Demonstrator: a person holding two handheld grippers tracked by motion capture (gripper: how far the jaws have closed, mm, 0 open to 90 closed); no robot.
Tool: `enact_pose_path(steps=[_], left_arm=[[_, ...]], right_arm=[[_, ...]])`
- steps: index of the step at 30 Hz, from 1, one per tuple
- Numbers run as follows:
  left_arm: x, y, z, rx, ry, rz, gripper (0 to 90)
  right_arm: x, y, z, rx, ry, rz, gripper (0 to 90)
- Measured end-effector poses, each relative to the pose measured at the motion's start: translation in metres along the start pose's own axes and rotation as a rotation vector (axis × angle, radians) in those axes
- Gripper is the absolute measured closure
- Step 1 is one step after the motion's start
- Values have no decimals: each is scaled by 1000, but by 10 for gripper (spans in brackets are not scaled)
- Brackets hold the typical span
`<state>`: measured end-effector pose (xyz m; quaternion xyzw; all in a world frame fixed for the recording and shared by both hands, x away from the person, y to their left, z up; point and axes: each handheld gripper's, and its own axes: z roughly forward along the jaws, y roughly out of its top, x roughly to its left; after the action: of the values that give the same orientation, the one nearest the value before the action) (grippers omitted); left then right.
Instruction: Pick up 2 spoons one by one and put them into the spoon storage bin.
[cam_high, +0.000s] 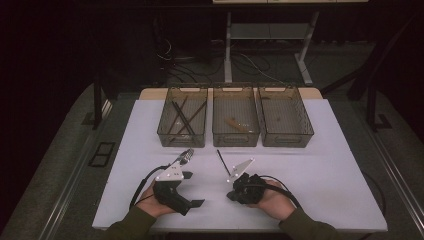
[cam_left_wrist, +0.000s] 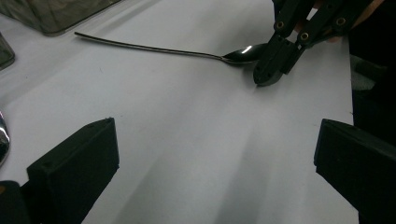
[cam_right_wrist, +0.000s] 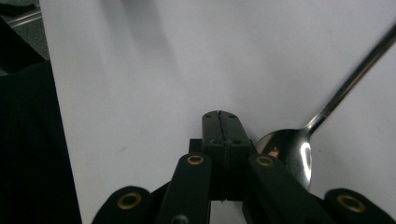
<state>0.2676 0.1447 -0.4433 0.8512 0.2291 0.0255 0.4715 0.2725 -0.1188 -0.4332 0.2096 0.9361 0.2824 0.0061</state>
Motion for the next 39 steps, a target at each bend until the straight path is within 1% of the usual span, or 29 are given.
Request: enact_pose_path(steps=[8,10,13,14,15,18,20,21,24,29,32,34,35,36,37,39], left_arm=[[0,0,0,1,2,-1,0],[0,0,0,1,2,-1,0],[0,0,1,0,2,0,0],[0,0,1,0,2,0,0],[0,0,1,1,2,0,0],[0,0,1,0,3,-1,0],[0,0,1,0,3,-1,0],[0,0,1,-1,3,-2,0],[0,0,1,0,3,-1,0],[0,0,0,0,2,0,0],[0,0,1,0,2,1,0],[0,0,0,3,1,4,0],[0,0,1,0,2,1,0],[0,0,0,6,1,7,0],[0,0,0,0,1,1,0],[0,0,0,-1,2,1,0]], right_arm=[[-6,-7,-7,19,-32,15,900],[-10,-9,-9,22,-45,16,900],[-15,-13,-12,23,-54,36,900],[-17,-14,-13,30,-70,34,900],[-19,-16,-15,32,-76,32,900],[-24,-19,-18,34,-94,50,900],[-27,-21,-20,32,-89,66,900],[-30,-22,-20,33,-106,56,900],[-34,-24,-23,36,-120,63,900],[-44,-28,-26,32,-145,85,900],[-50,-30,-29,26,-153,116,900],[-53,-31,-29,24,-169,117,900],[-54,-32,-29,17,-166,127,900],[-55,-32,-30,13,-165,128,900],[-55,-32,-31,10,-165,129,900],[-54,-32,-34,-12,-143,138,900]])
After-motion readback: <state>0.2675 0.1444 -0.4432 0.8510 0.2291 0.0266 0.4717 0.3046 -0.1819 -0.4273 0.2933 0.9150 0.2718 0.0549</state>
